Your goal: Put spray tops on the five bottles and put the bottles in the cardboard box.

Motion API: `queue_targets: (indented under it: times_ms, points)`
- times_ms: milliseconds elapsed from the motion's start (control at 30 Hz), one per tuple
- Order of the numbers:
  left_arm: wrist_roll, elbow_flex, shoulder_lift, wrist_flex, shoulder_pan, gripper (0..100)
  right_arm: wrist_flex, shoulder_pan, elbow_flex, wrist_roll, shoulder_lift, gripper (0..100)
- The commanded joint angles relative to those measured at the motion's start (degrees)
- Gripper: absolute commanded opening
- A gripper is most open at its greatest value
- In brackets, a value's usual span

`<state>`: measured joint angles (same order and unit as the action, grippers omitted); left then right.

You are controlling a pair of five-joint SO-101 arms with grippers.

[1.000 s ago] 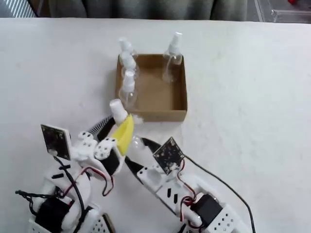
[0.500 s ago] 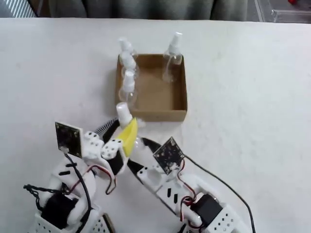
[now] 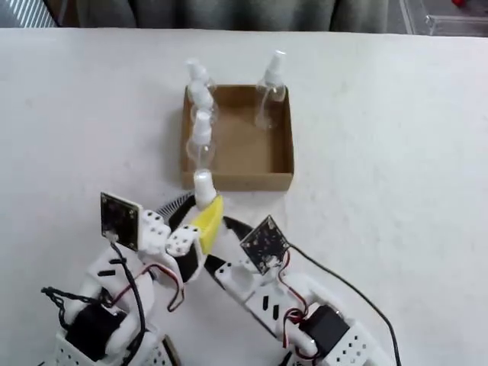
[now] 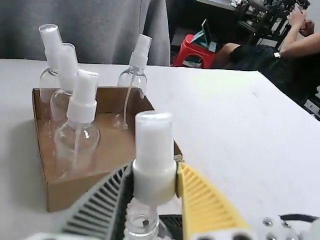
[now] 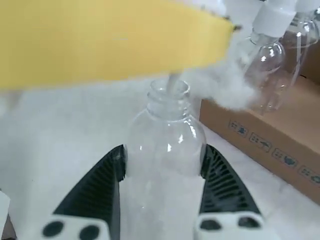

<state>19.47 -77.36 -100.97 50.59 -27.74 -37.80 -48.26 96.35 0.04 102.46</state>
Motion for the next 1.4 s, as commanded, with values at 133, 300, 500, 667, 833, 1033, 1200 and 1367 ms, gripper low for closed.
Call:
queue_targets:
  times_ms: [133,300,500,667,833,1033,1200,1367]
  points:
    - [-0.5,0.4,-0.4,0.4,-0.7,2,0.0,1.5,0.5,0.6,0.8,1.6]
    - [-0.9,0.1,-0.4,0.5,-0.5,2,0.4,3.9,0.5,0.6,0.8,1.6]
    - [-6.6,-4.3,-0.4,-2.8,-0.6,2,0.4,3.8,0.5,0.5,0.8,1.6]
    - [-6.7,-5.7,-0.5,-4.3,-0.7,2,0.4,3.8,0.5,0.5,0.9,1.6]
    - [-6.5,-5.5,-0.5,-4.4,-0.6,6,0.4,3.8,0.5,0.5,0.9,1.6]
    - [-1.8,-5.8,-0.5,-3.9,-0.3,29,0.4,4.1,0.5,0.5,0.9,1.6]
    - [-0.8,-5.4,-0.5,-4.4,4.4,35,0.4,4.2,0.5,0.6,0.9,1.6]
    - [-0.8,-3.4,-0.5,-3.9,6.5,35,0.4,4.2,0.5,0.6,0.9,1.6]
